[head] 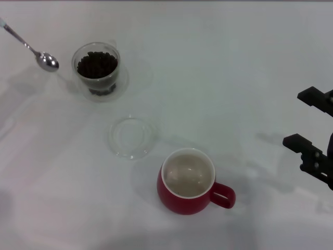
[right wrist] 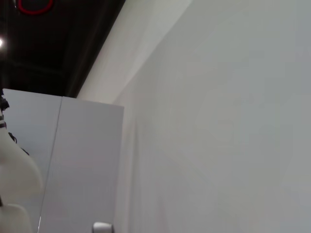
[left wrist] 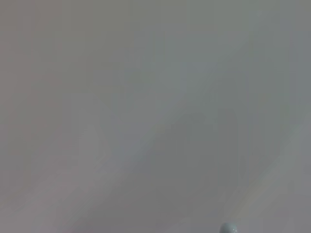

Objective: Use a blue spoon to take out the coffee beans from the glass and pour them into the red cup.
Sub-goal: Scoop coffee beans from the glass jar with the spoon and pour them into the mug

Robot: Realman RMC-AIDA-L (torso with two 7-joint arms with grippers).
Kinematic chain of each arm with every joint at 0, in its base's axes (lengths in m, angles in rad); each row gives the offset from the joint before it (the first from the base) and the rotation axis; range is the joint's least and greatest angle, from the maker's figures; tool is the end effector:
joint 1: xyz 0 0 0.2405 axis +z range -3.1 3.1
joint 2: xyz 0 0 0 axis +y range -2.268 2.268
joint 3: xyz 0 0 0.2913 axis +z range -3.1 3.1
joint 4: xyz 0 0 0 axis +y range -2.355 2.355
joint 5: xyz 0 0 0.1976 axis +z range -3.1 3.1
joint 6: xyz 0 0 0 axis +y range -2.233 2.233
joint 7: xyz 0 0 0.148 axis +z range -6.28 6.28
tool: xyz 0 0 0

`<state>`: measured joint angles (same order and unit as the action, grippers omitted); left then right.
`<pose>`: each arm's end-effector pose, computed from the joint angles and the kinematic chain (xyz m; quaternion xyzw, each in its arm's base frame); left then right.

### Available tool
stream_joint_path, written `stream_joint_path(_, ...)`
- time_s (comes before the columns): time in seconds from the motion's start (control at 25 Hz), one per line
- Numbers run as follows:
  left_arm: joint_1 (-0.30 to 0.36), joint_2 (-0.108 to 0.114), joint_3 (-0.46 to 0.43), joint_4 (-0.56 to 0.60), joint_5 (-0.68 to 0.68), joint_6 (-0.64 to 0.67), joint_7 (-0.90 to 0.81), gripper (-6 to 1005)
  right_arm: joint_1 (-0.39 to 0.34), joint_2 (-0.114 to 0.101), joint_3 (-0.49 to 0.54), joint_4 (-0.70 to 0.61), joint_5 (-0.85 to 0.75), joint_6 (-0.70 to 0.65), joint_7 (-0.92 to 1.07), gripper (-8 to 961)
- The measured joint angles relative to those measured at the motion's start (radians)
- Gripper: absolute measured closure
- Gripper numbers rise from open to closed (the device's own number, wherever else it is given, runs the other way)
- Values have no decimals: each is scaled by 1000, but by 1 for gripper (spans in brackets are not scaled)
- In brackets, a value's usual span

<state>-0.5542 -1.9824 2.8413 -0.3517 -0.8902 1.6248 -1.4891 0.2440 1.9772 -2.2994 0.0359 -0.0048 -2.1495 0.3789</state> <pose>-0.3339 0.3434 0.0518 -0.7209 -0.4178 -0.4843 0.2668 0.3153 0.1701 0.0039 -0.8126 0.0272 0.5218 0.2582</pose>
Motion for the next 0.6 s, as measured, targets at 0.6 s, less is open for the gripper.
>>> stream_joint_path(0.6, -238, -17, 3, 7, 191, -326, -61, 878, 2, -2, 12, -11, 30, 1, 42, 253)
